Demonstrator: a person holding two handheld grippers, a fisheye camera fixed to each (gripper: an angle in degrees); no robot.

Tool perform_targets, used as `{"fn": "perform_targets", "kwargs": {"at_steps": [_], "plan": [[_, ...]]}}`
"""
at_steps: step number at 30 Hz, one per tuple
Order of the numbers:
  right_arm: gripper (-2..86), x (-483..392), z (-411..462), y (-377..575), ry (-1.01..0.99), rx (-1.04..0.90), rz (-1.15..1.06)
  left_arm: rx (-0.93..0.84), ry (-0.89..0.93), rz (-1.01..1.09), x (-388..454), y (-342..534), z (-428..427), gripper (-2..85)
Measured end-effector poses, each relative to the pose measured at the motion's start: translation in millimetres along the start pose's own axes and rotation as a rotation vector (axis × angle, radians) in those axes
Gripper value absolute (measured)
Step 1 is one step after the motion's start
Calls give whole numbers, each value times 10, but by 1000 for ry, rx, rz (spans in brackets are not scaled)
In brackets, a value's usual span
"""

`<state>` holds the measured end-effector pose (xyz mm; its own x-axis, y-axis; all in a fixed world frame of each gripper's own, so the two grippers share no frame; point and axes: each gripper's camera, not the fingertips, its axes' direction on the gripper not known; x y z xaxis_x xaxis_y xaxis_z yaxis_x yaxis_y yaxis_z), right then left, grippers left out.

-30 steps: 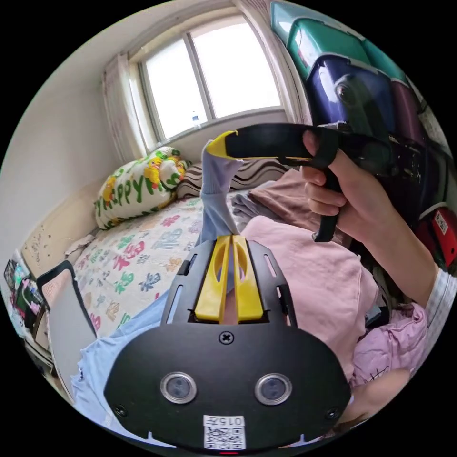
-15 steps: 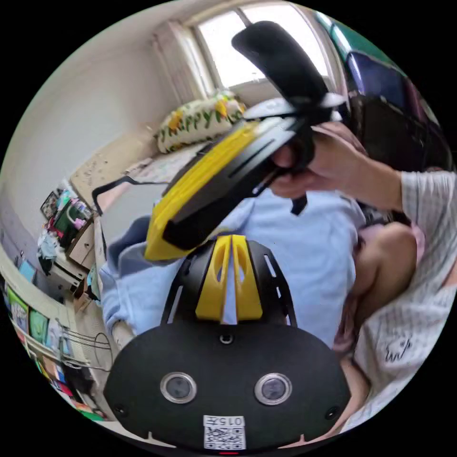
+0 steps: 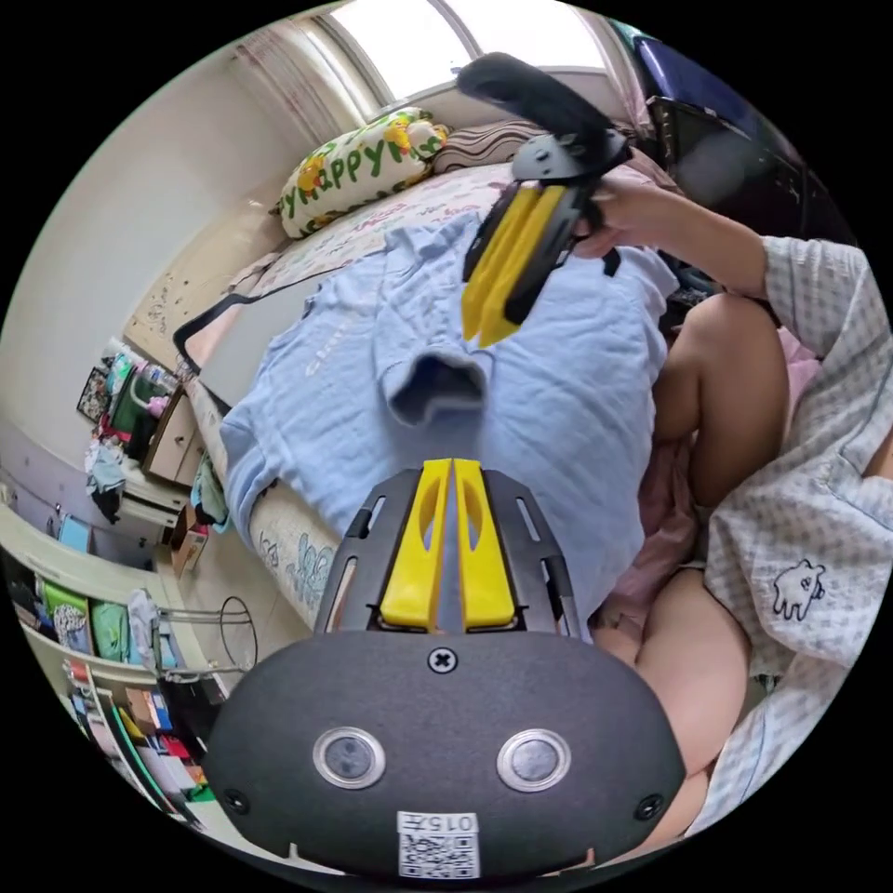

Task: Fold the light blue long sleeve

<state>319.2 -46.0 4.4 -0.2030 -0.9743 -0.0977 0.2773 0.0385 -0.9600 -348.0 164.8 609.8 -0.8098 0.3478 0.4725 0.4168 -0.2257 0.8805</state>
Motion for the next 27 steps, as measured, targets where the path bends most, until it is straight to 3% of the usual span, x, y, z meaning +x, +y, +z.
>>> {"fn": "perform_targets", "kwargs": {"at_steps": [5,9,11,17,21,27], "plan": [[82,-189,3,125,-27,107,79,60,47,-154,-142,-42,9,20],[110,-385,421,-47,59,23,69,52,44,-225,-250,-234,137,37],[105,-567,775,-165,201,-103,23,41,59,-274,-331,-384,230,52],[37,-1003,1138,-252,503,-167,-88,-39,31,-236,-302,-619,457,42],[25,-951,1115,-208,465,-134,-58,-15,73,-262,-354,-602,465,21],[13,-881,748,-69,395,67,-3,118,69,-330,-452,-404,113,11]]}}
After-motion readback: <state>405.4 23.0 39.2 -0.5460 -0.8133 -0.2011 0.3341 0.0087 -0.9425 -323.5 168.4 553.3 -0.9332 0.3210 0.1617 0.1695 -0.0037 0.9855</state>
